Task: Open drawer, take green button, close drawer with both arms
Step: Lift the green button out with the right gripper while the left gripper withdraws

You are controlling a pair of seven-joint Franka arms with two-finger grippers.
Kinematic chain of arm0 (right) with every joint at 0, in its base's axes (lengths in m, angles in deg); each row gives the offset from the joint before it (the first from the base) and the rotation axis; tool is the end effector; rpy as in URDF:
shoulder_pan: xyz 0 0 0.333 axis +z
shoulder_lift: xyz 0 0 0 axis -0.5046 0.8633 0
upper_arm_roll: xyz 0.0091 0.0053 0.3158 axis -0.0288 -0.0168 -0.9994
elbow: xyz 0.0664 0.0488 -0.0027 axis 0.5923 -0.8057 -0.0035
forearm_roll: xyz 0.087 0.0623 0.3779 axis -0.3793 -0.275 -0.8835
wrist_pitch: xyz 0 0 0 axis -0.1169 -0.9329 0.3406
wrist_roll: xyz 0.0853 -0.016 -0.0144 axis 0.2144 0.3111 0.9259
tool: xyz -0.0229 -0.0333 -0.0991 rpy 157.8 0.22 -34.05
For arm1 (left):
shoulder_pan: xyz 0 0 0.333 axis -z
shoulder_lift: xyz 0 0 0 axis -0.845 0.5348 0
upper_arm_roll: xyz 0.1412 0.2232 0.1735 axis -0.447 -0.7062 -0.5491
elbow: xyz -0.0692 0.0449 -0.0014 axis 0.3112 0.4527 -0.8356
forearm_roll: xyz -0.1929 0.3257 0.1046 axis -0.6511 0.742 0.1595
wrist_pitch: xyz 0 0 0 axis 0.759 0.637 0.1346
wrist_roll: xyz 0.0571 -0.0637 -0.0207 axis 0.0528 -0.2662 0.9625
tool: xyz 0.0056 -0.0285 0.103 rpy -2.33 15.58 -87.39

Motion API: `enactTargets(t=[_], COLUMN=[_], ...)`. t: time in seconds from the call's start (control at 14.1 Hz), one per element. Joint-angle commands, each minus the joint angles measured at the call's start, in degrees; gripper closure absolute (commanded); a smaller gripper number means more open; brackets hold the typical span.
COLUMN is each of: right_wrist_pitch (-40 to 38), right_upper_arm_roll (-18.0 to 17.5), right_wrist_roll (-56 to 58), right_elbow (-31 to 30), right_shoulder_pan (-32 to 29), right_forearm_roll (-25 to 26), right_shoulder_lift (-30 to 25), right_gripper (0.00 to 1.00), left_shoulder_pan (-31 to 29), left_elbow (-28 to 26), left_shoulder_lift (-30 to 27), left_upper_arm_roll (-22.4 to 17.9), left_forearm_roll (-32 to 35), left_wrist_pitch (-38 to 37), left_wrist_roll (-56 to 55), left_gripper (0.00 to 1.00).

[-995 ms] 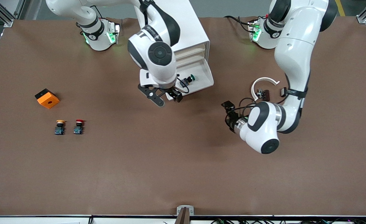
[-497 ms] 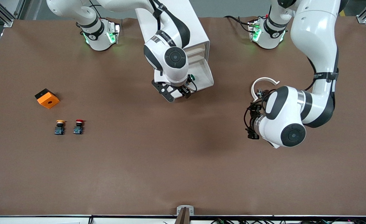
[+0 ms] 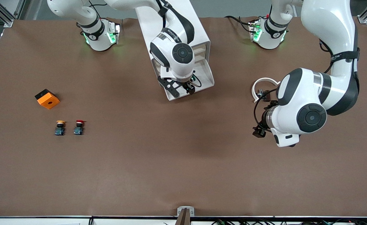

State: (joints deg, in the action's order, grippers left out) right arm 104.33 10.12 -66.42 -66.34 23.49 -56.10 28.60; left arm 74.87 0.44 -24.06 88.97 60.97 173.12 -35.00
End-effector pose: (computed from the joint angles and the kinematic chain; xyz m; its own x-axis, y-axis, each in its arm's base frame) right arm 0.4219 0.5208 0.3063 0.6898 -0.7181 -0.0923 -0.7030 -0.6947 0.1523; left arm 0.6540 -0.2134 0.4185 0.5346 0.8303 -0.1575 0.7955 -0.5573 -0.2379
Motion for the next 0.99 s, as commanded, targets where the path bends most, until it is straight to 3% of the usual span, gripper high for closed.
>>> enactTargets(t=[0.0, 0.43, 0.5, 0.64, 0.71, 0.92], right_wrist_pitch=[2.04, 3.81, 3.81, 3.64, 3.46, 3.46], right_upper_arm_roll=[0.56, 0.56, 0.56, 0.56, 0.56, 0.65], right_wrist_roll=[-0.5, 0.11, 0.37, 0.46, 0.46, 0.55], right_elbow=[-0.52, -0.26, 0.0, 0.18, 0.27, 0.35], right_shoulder_pan=[1.57, 2.89, 2.98, 2.89, 2.98, 3.24], right_forearm_roll=[-1.25, -1.25, -1.25, -1.25, -1.17, -1.16], right_shoulder_lift=[1.3, 3.5, 3.5, 3.42, 3.41, 3.33], right_gripper=[0.0, 0.0, 0.13, 0.56, 0.68, 0.8], left_shoulder_pan=[-0.76, -0.94, -0.85, -0.59, -0.59, -0.24], left_elbow=[-1.47, -1.83, -1.91, -1.91, -1.83, -1.83], left_shoulder_lift=[-1.35, -1.0, -1.0, -1.09, -1.09, -1.09], left_upper_arm_roll=[-0.16, -0.07, -0.07, 0.01, 0.1, 0.1], left_forearm_roll=[1.09, 4.43, 4.52, 4.78, 4.78, 4.78], left_wrist_pitch=[-0.52, -2.45, -2.45, -2.54, -2.54, -2.45], left_wrist_roll=[6.63, 16.41, 16.58, 16.67, 16.67, 16.67], left_gripper=[0.0, 0.0, 0.0, 0.0, 0.0, 0.0])
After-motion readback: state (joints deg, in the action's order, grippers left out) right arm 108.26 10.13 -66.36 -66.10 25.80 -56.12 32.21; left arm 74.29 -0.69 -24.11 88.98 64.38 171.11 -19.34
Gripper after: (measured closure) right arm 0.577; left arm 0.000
